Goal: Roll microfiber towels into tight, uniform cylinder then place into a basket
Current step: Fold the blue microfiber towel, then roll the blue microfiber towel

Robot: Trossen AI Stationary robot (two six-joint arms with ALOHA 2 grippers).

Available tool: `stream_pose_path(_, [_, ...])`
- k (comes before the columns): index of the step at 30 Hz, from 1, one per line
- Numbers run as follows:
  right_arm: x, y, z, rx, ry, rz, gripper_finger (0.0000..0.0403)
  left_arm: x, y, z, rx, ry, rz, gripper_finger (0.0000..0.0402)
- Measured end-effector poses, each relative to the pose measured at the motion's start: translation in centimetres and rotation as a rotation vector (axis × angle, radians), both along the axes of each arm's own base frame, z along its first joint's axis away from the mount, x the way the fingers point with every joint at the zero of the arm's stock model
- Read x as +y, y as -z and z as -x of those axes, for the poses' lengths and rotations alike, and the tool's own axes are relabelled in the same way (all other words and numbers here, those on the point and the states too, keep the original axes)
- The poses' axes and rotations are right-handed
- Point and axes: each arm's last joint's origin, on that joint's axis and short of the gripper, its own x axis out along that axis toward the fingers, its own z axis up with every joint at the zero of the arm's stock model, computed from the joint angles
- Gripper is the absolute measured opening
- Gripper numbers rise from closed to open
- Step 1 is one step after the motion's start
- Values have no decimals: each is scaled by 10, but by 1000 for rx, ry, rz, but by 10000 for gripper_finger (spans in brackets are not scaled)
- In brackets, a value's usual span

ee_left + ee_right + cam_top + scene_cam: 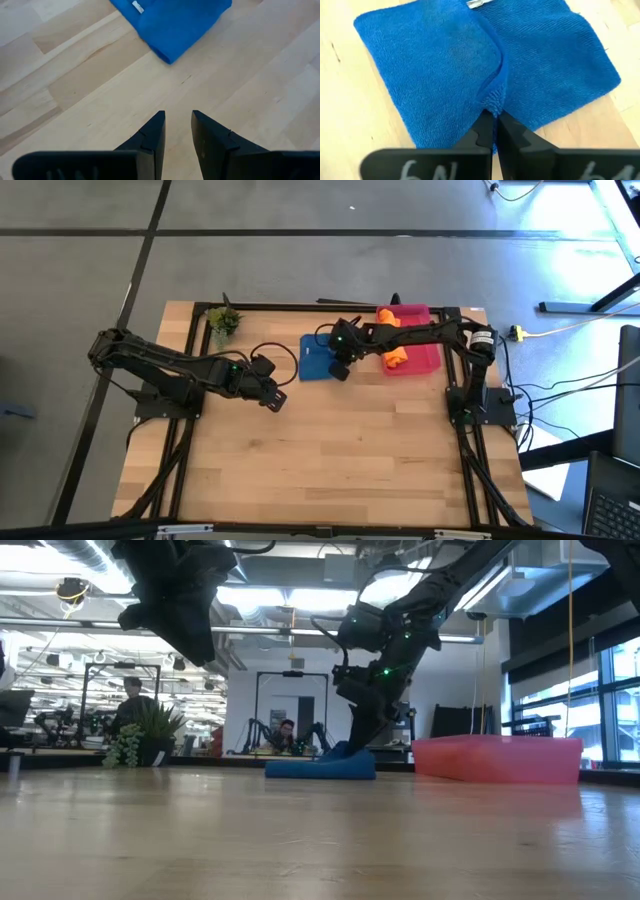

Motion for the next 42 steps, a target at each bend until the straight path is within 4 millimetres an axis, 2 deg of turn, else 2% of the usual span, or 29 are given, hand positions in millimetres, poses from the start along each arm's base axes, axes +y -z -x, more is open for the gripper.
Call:
stream_pose_path(6, [0, 1, 2, 16, 16, -7, 36, 0, 0, 0, 0, 0, 0, 85])
stream_pose_path(14, [-2, 0, 3, 46, 64, 50, 135, 0, 0, 0, -1, -2, -1, 85])
stream_pose_path(19, [-2, -17, -1, 91, 49, 0, 193, 0, 0, 0, -2, -4, -6, 85])
stream_pose_path(24, [-2, -39, -9, 14, 38, -165, 216, 1, 0, 0, -6, -15, -27, 85])
stream_pose_path(26, [1, -35, -11, -7, 31, -175, 217, 1, 0, 0, -7, -17, -32, 85])
stream_pose_path(36, [7, 15, -6, 122, 47, -242, 218, 1, 0, 0, -7, -18, -32, 85])
stream_pose_path(42, [26, 22, -6, 134, -29, -332, 218, 1, 0, 0, -7, -17, -32, 85])
